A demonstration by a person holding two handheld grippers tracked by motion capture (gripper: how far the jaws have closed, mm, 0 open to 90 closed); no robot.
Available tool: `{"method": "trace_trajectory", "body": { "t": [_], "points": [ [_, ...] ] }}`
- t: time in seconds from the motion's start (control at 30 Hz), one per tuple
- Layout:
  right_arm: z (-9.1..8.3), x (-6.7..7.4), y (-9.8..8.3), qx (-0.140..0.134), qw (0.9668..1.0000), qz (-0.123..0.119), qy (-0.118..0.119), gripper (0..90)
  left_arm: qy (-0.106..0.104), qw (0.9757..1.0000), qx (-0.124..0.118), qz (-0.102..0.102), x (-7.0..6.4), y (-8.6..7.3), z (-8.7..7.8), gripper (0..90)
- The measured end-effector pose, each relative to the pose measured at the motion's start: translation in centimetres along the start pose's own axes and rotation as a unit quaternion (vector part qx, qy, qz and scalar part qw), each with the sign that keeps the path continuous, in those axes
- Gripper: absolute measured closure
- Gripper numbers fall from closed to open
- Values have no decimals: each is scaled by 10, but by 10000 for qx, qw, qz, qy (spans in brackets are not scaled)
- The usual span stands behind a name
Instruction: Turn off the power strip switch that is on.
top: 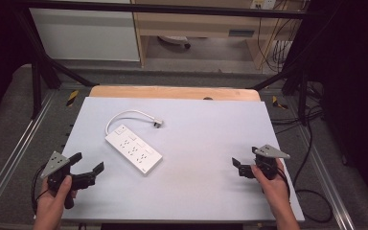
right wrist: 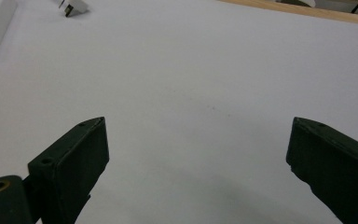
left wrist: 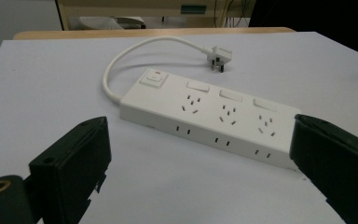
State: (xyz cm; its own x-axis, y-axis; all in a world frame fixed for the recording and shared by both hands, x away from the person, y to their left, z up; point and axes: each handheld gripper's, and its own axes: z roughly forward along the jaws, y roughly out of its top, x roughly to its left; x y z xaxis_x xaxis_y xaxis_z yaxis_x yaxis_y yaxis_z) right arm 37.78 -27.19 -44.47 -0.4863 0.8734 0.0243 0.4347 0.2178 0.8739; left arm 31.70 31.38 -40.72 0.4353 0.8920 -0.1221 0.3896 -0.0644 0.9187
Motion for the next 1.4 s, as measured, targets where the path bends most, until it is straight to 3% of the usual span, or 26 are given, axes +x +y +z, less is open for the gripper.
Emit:
{"method": "trace_trajectory", "body": {
  "t": [0.1, 0.5, 0.77, 0.87, 0.97, 1.4],
  "points": [
    [2, 2, -1, 51, 9999, -112, 34, 62, -22, 10000, 21, 7, -1, 0, 1, 53],
    [1, 4, 0, -54, 9999, -109, 118, 54, -113, 9999, 105, 51, -4, 2, 0, 54],
    [-1, 6, 2, -119, 9998, -109, 132, 48, -217, 9997, 34, 91, -8, 6, 0, 52],
    [-2, 7, 2, -182, 9996, -138, 159, 51, -215, 9998, -44, 16, -9, 9, 3, 62],
    [-2, 8, 3, -216, 9995, -137, 209, 56, -207, 9997, -20, 87, -11, 14, 7, 64],
    [-2, 10, 4, -242, 9992, -221, 237, 41, -289, 9996, 3, 14, -10, 38, 27, 74]
  ]
}}
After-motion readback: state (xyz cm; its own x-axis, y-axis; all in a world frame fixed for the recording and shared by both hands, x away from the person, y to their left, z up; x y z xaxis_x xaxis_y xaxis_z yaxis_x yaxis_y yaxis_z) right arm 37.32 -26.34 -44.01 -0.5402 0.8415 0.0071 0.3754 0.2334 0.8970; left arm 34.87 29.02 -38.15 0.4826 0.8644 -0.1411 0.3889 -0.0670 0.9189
